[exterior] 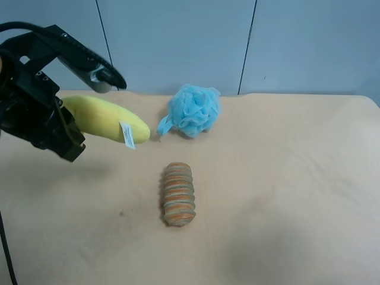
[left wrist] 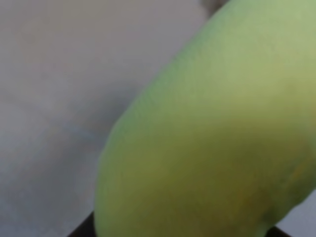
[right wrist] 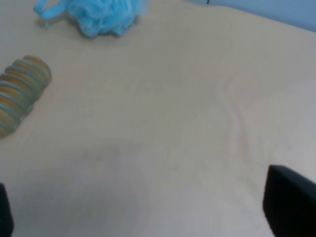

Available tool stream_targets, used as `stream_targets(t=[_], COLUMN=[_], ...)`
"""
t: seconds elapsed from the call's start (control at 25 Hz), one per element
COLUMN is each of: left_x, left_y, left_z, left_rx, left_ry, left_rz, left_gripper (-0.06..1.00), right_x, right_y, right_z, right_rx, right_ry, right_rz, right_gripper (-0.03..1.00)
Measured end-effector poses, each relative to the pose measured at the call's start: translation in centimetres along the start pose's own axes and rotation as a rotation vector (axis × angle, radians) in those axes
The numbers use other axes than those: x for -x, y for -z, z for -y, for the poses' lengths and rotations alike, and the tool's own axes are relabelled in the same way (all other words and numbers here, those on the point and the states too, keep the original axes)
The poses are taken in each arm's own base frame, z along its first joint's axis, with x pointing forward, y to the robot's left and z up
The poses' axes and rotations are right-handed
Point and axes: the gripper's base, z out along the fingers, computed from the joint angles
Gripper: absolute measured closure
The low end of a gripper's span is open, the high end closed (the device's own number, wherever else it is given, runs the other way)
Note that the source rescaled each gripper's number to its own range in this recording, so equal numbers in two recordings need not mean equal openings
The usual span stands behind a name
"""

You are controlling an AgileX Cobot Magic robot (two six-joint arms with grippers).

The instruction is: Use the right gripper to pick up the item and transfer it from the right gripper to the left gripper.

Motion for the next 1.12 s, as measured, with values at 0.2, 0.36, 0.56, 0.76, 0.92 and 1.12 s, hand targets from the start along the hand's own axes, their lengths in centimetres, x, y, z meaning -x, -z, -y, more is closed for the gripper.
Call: stream_targets(t=[0.2,0.36,0.56,0.76,0.92,1.12], left_x=[0.6,-0.7,-2.5,-3.6,-4.0,-4.0], left_y=[-3.2,-5.5,-7.8,-10.5,-12.2,-12.8], left_z=[-5.2,-9.8,-13.9,-15.0,-15.1,-15.1], left_rx=[0.011,0.023,0.074,0.074,0.060,0.059], left_ry=[0.230,0.388,0.499,0.520,0.531,0.546], left_rz=[-0.072,-0.090,-0.089,-0.135,-0.164,-0.151], left_gripper=[0.94,0.94,0.94,0.94,0.94,0.75], right_x=[0.0,0.0,0.0,0.0,0.0,0.0], right_y=[0.0,0.0,0.0,0.0,0.0,0.0], right_z=[0.0,0.0,0.0,0.0,0.0,0.0], right_rx=[0.000,0.000,0.000,0.000,0.000,0.000], right_ry=[0.000,0.000,0.000,0.000,0.000,0.000], right_rz=[0.000,0.000,0.000,0.000,0.000,0.000], right_gripper=[-0.03,-0.03,-0.03,-0.03,-0.03,-0.03])
